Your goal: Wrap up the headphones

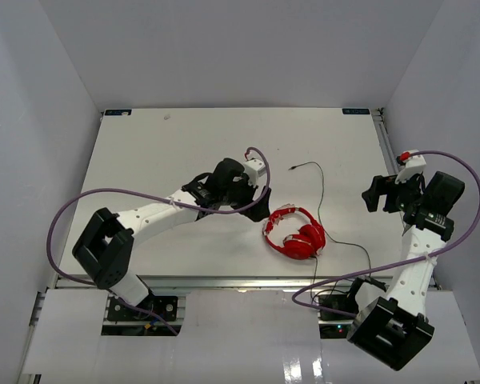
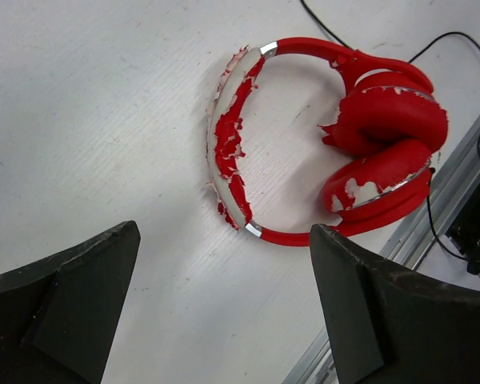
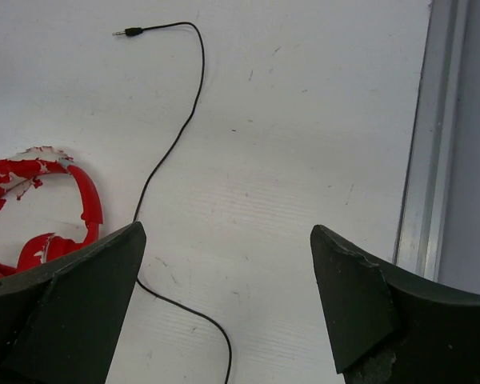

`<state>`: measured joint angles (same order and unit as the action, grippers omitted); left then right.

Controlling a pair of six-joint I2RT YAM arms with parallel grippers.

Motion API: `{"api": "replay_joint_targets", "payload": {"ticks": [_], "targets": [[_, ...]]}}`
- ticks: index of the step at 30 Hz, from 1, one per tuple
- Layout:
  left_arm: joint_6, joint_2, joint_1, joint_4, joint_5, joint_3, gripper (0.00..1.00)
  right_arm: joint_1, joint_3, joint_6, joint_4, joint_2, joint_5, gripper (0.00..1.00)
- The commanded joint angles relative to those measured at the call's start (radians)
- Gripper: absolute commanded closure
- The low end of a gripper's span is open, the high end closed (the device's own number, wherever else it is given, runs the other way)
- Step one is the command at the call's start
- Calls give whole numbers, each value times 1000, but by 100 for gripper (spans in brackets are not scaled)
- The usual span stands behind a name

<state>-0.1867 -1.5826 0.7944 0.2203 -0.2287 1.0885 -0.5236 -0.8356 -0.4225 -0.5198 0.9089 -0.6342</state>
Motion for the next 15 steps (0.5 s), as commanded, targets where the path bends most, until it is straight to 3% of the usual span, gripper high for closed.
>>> {"api": "replay_joint_targets", "payload": {"ticks": [1,3,4,6,8,10,15], "targets": [[-34,15,0,-87,-29,-59,2,-3,18,31,91,-3,38,10],[-9,-20,1,-64,-48,-20,2,-3,-10,-110,27,16,-59,10],[10,-47,1,-44,-68,25,2,-3,-32,-259,-128,27,-150,10],[56,-144,2,35,-89,104,5,-3,-72,-739,-416,62,-450,10],[112,-220,2,94,-93,171,8,3,-98,-988,-610,87,-590,10],[150,-273,2,128,-93,222,8,8,-97,-1064,-688,102,-628,10],[237,-357,4,171,-107,284,12,8,-59,-1090,-690,133,-592,9]]}}
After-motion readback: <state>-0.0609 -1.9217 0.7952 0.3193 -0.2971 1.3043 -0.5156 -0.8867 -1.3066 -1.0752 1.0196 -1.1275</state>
